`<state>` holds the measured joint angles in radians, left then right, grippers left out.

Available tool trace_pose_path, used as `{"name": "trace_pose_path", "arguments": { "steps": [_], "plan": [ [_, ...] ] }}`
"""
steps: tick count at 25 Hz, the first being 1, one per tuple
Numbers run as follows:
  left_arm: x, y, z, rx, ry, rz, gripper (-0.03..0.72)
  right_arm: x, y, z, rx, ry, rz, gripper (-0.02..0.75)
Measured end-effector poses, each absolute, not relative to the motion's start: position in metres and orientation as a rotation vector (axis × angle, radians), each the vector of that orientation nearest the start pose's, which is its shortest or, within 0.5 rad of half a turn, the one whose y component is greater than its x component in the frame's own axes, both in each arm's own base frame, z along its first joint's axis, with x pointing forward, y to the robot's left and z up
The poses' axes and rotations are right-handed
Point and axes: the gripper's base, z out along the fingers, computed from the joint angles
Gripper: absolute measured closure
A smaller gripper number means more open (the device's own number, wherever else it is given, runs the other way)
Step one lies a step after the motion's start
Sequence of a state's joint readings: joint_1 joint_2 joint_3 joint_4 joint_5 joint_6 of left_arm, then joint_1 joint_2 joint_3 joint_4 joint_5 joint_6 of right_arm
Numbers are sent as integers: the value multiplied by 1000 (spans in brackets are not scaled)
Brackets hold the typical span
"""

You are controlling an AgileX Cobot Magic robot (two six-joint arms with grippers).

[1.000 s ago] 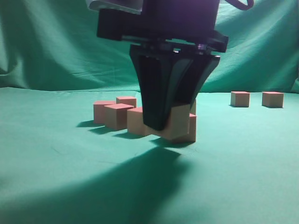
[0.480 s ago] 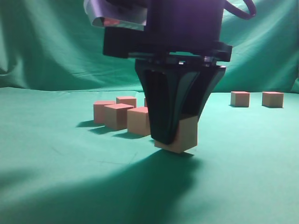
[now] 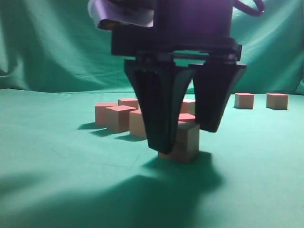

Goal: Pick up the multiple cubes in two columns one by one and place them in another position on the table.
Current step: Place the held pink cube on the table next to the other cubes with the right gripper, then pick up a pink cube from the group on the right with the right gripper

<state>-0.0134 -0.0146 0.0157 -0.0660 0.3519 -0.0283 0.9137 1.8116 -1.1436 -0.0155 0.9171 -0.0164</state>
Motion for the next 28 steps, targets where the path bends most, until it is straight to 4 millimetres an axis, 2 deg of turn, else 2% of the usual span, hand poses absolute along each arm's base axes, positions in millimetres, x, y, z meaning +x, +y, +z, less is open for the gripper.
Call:
{"name": "trace_pose_path", "arguments": {
  "steps": [3,4,7,11,15,18,21,23,25,28],
  "plan": [
    [53,-3,177,-55,1836,-94,688,206,265,190,-1396,2769,13,193],
    [53,-3,177,-55,1836,-94,688,206,266,195,-1403,2784,1,152],
    [53,-3,177,-55,1836,-94,688,209,267,212,-1421,2815,-60,167],
    [53,-3,177,-55,1836,-94,688,224,270,238,-1372,2721,-158,167],
    [53,-3,177,-55,1836,-94,688,240,259,276,-1264,2581,-272,167],
    [53,-3,177,-55,1836,-94,688,265,233,303,-1076,2561,-302,167],
    [53,-3,177,-55,1836,-94,688,299,191,318,-799,2620,-313,167],
    [53,-3,177,-55,1836,-94,688,320,156,319,-609,2679,-298,167],
    [53,-3,177,-55,1836,-94,688,338,129,317,-441,2702,-190,167],
    [53,-3,177,-55,1836,-94,688,363,103,303,-251,2719,31,167]
  ]
}}
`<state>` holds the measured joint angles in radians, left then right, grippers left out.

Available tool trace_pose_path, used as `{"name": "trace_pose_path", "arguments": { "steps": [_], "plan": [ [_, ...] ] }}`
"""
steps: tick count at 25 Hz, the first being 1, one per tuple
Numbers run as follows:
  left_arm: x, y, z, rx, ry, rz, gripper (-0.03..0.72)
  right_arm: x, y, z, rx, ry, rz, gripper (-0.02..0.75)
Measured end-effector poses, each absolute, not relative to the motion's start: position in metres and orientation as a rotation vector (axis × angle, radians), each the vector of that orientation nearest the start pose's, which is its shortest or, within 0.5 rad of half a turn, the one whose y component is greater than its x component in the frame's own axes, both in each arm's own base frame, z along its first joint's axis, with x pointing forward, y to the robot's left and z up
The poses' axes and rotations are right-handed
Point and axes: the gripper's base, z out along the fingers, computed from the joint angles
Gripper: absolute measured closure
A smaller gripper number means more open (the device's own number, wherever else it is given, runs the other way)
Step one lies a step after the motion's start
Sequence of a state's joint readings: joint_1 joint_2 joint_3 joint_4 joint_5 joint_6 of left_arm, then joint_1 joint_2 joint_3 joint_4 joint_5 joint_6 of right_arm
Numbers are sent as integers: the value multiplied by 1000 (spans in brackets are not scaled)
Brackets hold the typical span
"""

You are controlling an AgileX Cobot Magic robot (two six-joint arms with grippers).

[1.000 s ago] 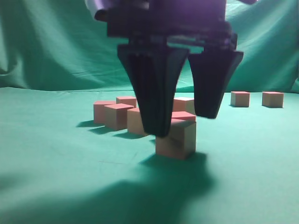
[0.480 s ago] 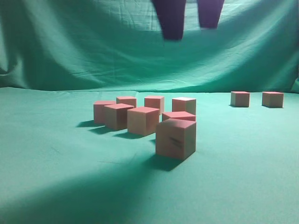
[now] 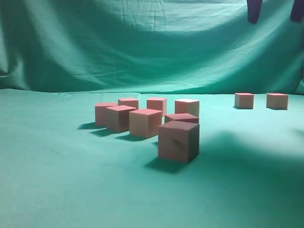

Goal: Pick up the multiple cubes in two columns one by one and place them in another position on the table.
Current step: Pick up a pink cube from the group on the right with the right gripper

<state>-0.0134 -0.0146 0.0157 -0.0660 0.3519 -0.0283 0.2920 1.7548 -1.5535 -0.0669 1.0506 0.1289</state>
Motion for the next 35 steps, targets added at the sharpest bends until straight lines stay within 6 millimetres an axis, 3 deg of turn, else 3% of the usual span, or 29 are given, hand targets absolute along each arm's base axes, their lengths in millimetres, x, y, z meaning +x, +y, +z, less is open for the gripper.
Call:
{"name": "trace_pose_path", "arguments": {
  "steps": [4,9,15,24,31,35],
  "plan": [
    [53,-3,177,-55,1836,-94,688,391,93,274,-179,2707,192,167],
    [53,-3,177,-55,1836,-94,688,418,98,240,-220,2707,200,167],
    [53,-3,177,-55,1836,-94,688,451,105,215,-230,2705,199,167],
    [53,-3,177,-55,1836,-94,688,468,108,179,-229,2737,189,167],
    [53,-3,177,-55,1836,-94,688,471,108,162,-241,2757,165,448],
    [53,-3,177,-55,1836,-94,688,472,107,165,-253,2762,151,463]
  ]
}}
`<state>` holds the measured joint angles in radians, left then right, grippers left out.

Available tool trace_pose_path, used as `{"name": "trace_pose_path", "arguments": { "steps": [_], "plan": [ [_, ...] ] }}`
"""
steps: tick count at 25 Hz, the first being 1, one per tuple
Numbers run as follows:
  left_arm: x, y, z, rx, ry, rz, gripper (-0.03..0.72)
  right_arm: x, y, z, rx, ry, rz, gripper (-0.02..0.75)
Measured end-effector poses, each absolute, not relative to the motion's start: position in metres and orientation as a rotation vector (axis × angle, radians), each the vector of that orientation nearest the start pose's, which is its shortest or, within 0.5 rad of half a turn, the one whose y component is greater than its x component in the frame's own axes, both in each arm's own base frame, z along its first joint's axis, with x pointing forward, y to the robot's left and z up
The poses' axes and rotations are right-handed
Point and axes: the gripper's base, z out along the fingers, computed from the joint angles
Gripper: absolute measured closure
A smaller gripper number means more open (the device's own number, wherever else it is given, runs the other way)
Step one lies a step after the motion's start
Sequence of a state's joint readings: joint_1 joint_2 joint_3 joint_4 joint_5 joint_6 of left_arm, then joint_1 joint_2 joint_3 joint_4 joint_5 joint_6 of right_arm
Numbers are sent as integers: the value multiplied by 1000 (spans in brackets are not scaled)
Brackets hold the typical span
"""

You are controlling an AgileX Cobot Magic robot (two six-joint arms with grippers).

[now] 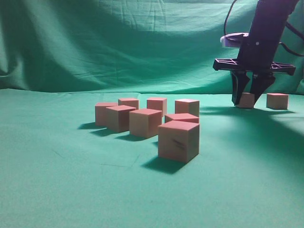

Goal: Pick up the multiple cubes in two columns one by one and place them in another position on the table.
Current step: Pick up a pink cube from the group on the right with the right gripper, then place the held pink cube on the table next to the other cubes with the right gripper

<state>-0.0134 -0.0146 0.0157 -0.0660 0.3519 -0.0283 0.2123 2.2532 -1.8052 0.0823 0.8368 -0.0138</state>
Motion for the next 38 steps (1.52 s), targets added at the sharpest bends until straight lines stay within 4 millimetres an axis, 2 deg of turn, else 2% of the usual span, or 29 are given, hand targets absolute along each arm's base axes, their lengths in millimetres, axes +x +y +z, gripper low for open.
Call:
{"name": "trace_pose_path", "arguments": {
  "steps": [2,4,6,11,13,17,19,22,25,29,33,38],
  "plan": [
    [53,-3,177,-55,1836,-94,688,473,108,174,-259,2764,148,463],
    [53,-3,177,-55,1836,-94,688,474,108,195,-264,2753,152,463],
    [53,-3,177,-55,1836,-94,688,472,109,223,-266,2743,173,463],
    [53,-3,177,-55,1836,-94,688,453,112,301,-275,2711,287,463],
    [53,-3,177,-55,1836,-94,688,445,113,323,-275,2672,324,463],
    [53,-3,177,-55,1836,-94,688,422,113,365,-276,2588,411,463],
    [53,-3,177,-55,1836,-94,688,403,112,387,-276,2550,457,463],
    [53,-3,177,-55,1836,-94,688,363,105,417,-280,2504,491,463],
    [53,-3,177,-55,1836,-94,688,328,99,422,-325,2510,489,463],
    [53,-3,177,-55,1836,-94,688,291,102,405,-464,2567,473,463],
    [53,-3,177,-55,1836,-94,688,259,134,376,-711,2627,499,463],
    [53,-3,177,-55,1836,-94,688,222,193,340,-1079,2586,536,463]
  ]
}}
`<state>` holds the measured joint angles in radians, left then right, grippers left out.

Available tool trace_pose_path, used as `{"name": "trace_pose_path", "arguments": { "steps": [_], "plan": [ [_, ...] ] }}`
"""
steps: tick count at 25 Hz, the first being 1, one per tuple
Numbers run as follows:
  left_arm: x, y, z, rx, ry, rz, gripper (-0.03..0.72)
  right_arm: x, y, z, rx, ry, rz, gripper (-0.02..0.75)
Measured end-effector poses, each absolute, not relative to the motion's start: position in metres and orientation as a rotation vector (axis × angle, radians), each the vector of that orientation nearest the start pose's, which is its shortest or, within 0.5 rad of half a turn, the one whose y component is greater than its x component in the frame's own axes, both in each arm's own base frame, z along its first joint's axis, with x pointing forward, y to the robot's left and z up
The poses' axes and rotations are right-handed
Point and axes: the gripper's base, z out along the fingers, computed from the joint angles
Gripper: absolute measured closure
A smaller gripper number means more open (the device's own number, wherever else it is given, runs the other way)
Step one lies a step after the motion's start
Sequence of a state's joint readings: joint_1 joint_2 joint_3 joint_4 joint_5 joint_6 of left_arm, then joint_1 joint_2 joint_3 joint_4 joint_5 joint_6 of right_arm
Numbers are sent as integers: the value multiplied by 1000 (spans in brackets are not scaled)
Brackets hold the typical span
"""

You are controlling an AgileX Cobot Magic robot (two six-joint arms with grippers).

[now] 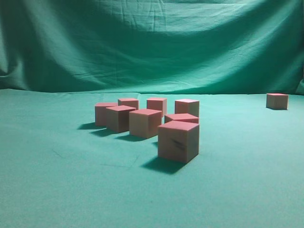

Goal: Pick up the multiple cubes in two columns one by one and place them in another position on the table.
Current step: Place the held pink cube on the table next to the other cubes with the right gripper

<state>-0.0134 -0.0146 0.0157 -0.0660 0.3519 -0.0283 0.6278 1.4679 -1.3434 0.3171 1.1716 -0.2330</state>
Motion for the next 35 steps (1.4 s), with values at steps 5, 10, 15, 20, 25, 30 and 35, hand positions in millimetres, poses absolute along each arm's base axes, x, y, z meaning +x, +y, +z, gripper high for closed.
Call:
{"name": "trace_pose_path", "arguments": {
  "steps": [5,10,15,20,25,30,35],
  "plan": [
    [53,-3,177,-55,1836,-94,688,193,245,314,-1370,2456,532,463],
    [53,-3,177,-55,1836,-94,688,184,275,282,-1540,2450,477,463],
    [53,-3,177,-55,1836,-94,688,187,288,254,-1619,2485,436,463],
    [53,-3,177,-55,1836,-94,688,193,296,228,-1699,2507,400,463],
    [53,-3,177,-55,1836,-94,688,196,300,207,-1788,2502,373,463],
    [53,-3,177,-55,1836,-94,688,203,305,190,-1807,2488,318,463],
    [53,-3,177,-55,1836,-94,688,209,309,186,-1778,2432,296,463]
  ]
}}
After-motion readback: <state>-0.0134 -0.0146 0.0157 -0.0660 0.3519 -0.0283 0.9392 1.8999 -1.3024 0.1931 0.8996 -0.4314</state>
